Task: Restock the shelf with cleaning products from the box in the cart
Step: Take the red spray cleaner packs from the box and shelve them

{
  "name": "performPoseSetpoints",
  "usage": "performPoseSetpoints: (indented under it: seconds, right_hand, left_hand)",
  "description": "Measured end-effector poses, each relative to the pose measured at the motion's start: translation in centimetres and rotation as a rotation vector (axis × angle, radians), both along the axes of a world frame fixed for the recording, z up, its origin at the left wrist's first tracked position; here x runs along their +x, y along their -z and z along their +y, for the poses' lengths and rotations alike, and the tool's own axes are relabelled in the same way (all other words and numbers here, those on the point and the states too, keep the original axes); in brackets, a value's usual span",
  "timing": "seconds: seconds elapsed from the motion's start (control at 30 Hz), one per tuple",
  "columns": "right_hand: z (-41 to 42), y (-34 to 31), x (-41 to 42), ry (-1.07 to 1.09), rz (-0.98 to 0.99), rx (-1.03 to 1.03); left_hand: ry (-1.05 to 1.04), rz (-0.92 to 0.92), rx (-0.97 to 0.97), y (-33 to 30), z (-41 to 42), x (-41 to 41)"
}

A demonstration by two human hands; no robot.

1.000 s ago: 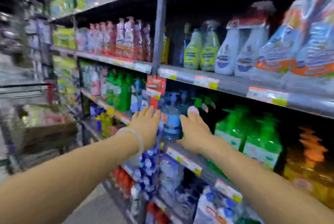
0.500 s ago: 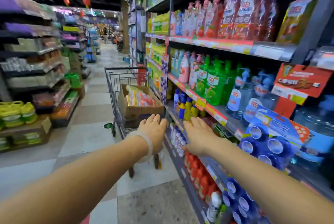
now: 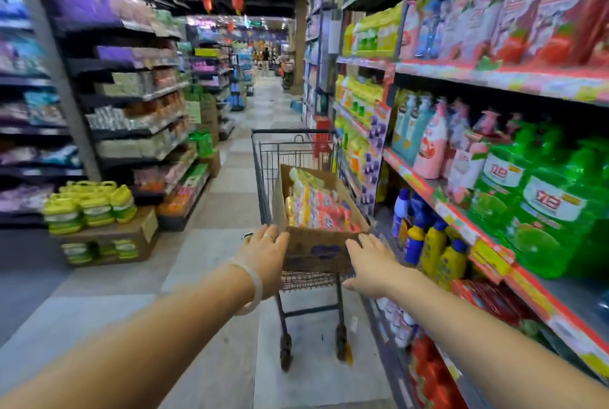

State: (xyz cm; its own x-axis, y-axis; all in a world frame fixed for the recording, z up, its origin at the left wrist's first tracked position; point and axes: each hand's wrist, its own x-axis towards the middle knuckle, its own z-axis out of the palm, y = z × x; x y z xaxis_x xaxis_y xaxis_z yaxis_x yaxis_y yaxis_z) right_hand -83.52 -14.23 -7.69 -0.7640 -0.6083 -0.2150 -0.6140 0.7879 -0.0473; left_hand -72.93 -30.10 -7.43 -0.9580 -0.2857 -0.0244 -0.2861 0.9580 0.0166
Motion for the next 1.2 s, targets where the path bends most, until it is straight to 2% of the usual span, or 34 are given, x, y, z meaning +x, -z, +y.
performPoseSetpoints:
  seconds: [0.3, 0.47, 0.67, 0.9, 1.07, 1.2]
  right_hand:
    - [-14.8, 5.4, -13.9, 0.055, -0.047, 0.003]
    - [-19.5, 6.9, -20.9, 0.134, -0.112, -0.037]
    - [-20.9, 11.2, -29.1, 0.279, -0.205, -0.041]
    - [-22.7, 17.5, -38.8, 0.393, -0.33, -0.107]
    - [-23.4, 20.5, -42.6, 0.475, -0.456, -0.123]
    - [-23.7, 22.5, -43.3, 0.559, -0.522, -0.15]
  left_hand:
    - [0.011, -0.049, 0.07, 3.9, -14.6, -15.1]
    - [0.065, -0.072, 0.131, 5.3, -20.6, -24.1]
    - [0.153, -0.167, 0.192, 8.7, -23.0, -35.0]
    - [0.217, -0.268, 0.124, 12.8, -24.1, -46.4]
    - [0.25, -0.299, 0.127, 13.8, -24.8, -53.3]
    - [0.289, -0.455, 0.142, 14.9, -24.7, -57.1]
